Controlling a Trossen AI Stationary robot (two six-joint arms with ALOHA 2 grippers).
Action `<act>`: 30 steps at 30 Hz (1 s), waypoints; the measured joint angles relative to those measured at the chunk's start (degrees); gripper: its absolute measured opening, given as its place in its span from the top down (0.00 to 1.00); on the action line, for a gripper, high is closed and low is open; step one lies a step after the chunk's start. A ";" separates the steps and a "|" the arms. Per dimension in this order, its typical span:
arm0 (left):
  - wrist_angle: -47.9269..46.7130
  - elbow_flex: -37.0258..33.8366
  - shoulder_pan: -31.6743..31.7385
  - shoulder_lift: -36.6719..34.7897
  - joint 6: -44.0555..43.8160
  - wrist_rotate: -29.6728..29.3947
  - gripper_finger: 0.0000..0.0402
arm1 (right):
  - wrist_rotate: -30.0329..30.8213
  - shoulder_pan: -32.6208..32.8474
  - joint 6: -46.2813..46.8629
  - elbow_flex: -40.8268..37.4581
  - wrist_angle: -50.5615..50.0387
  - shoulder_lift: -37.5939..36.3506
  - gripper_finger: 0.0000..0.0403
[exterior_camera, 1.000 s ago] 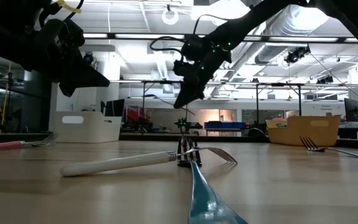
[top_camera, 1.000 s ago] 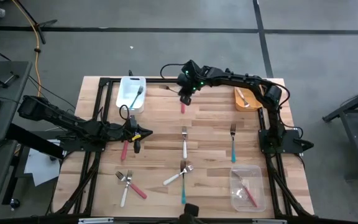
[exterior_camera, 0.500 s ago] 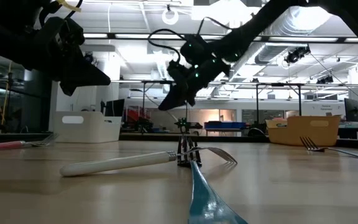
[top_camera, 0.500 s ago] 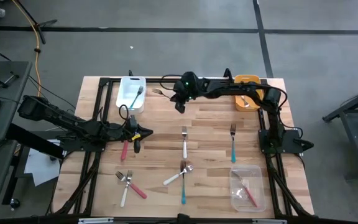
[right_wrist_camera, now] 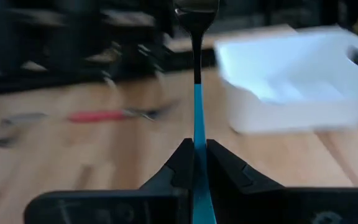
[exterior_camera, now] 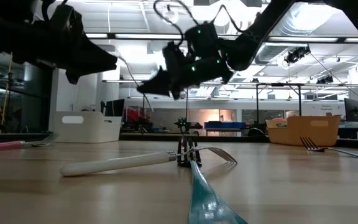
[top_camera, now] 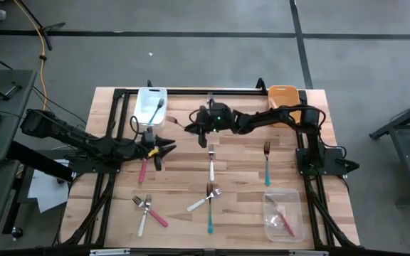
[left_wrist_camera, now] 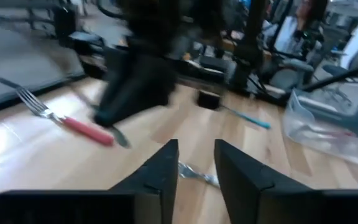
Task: Sort silverware by color (type)
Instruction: Put the top center blue fork into the white bin
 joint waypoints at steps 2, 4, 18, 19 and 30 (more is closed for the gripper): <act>1.52 0.00 0.00 0.00 2.11 -1.47 0.70 | -1.13 1.21 -0.02 0.00 2.44 -0.14 0.95; 3.54 0.00 0.00 0.00 4.75 -2.49 0.67 | -2.50 1.99 0.44 0.00 4.63 -0.20 0.95; 12.12 0.26 2.04 0.02 12.49 -3.28 0.59 | -4.67 6.38 0.22 0.00 7.26 -3.66 0.95; 13.10 0.26 2.41 0.02 12.48 -1.80 0.59 | -4.66 6.47 0.22 0.00 7.28 -3.66 0.95; 17.05 0.29 4.55 0.00 14.26 9.43 0.59 | -6.24 7.46 0.17 0.00 9.16 -3.66 0.95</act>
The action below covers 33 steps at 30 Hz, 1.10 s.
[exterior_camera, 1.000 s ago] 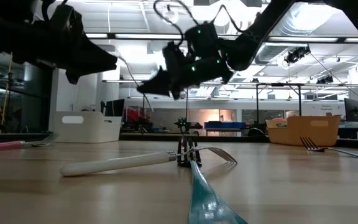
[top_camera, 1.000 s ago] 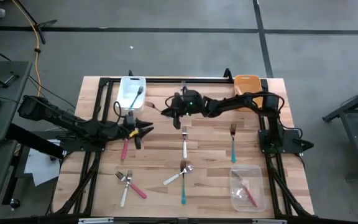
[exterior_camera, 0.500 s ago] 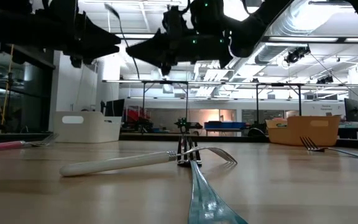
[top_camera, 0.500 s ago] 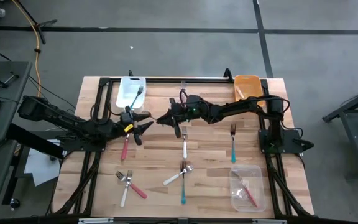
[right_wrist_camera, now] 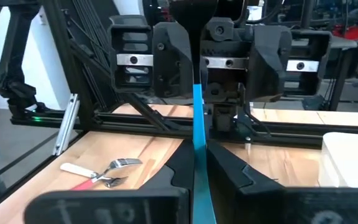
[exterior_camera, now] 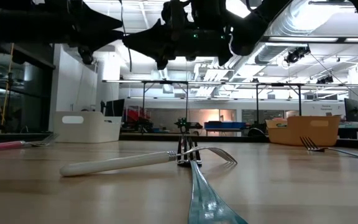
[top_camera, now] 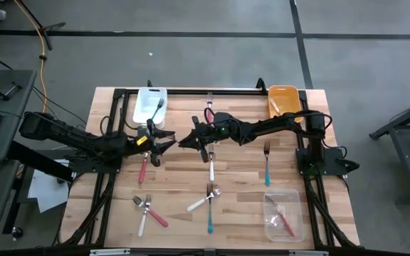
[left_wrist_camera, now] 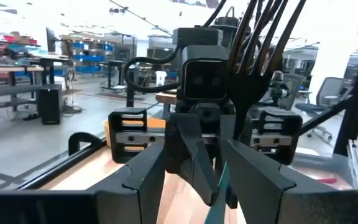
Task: Sort silverware by color (type)
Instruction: Put the top center blue fork into the white bin
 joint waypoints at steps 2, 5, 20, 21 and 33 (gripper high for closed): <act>-0.56 0.04 0.00 0.00 0.00 0.97 0.59 | 0.20 -0.03 0.04 0.00 0.34 0.00 0.95; -0.79 0.04 -0.11 0.00 0.13 2.85 0.59 | 0.72 -0.14 0.08 0.00 0.93 0.00 0.95; -0.86 1.94 0.00 0.00 1.84 1.46 0.59 | 0.29 0.40 -0.04 0.00 0.95 0.02 0.95; -1.42 2.49 0.00 0.00 2.39 1.58 0.59 | 0.29 0.41 -0.10 0.00 0.96 0.02 0.95; -7.37 6.74 0.02 0.00 6.25 3.84 0.85 | 0.03 0.41 -0.23 0.00 0.73 0.04 0.95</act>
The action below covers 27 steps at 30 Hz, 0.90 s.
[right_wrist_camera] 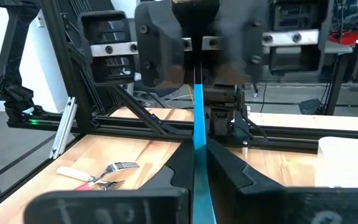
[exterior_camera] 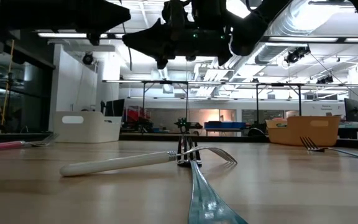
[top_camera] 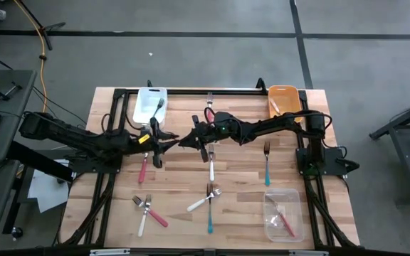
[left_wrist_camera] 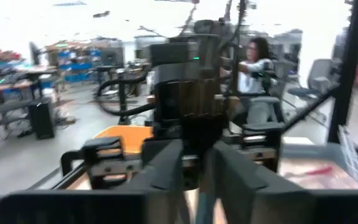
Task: Sort silverware by color (type)
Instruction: Put the top center blue fork into the white bin
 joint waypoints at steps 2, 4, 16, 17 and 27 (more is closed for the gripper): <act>-0.93 0.54 0.02 0.02 1.41 1.27 0.95 | -0.37 0.00 0.04 0.04 -0.04 0.00 0.95; -1.17 1.00 -0.01 0.04 1.69 1.99 0.97 | -0.26 0.08 0.18 0.11 0.02 -0.01 0.93; -20.06 10.73 0.79 -0.57 3.20 -2.72 0.99 | 1.05 -1.28 2.38 0.11 -2.63 0.04 0.73; -23.55 12.49 1.34 -0.77 2.82 -3.46 0.99 | 1.09 -1.67 2.34 0.11 -3.36 0.04 0.72; -67.41 29.97 16.12 -1.17 -5.70 -7.14 0.99 | 1.22 -5.44 0.15 0.04 -11.70 0.05 0.81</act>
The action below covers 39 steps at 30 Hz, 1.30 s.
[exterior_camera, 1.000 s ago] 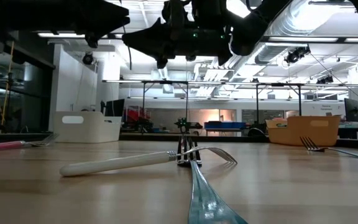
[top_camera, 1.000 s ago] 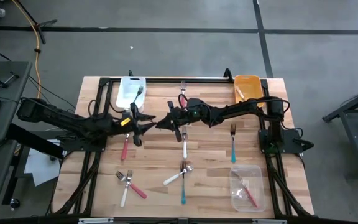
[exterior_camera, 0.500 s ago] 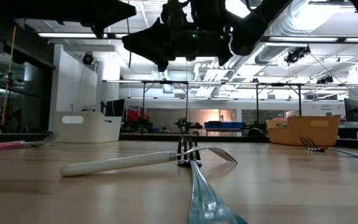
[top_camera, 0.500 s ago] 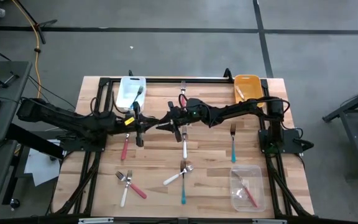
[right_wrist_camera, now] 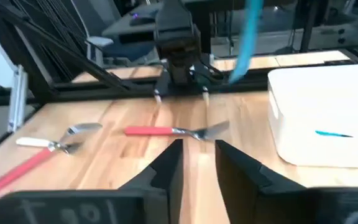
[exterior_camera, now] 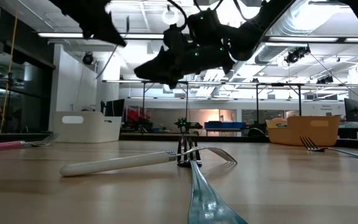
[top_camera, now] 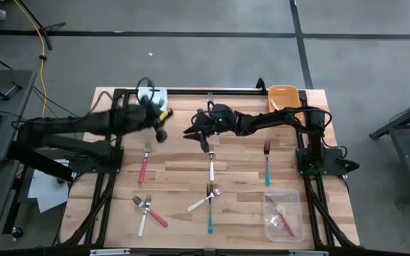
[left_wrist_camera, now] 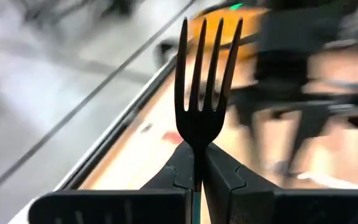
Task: Sort silverware by color (type)
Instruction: Put the top center blue fork into the white bin
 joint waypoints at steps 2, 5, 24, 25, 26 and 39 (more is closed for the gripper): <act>-6.13 2.39 5.12 0.80 -1.66 0.06 0.99 | 1.53 -0.11 -0.48 0.00 -0.67 -0.01 0.86; -11.00 4.07 13.42 2.66 -1.75 2.08 0.99 | 2.78 -0.14 -2.05 0.00 -1.12 0.02 0.94; -11.03 4.31 42.07 29.16 5.93 18.70 0.99 | 2.78 -0.11 -2.95 0.00 -1.44 -0.01 1.00; -10.97 4.31 42.49 29.97 5.98 18.88 0.99 | 2.78 -0.11 -3.01 0.00 -1.45 -0.01 1.00; -10.86 4.31 42.93 30.85 5.99 19.48 0.99 | 2.78 -0.11 -3.14 0.00 -1.45 0.00 1.00; -8.84 4.31 44.36 35.48 6.00 20.44 0.91 | 2.78 -0.11 -3.17 0.00 -1.45 -0.01 1.00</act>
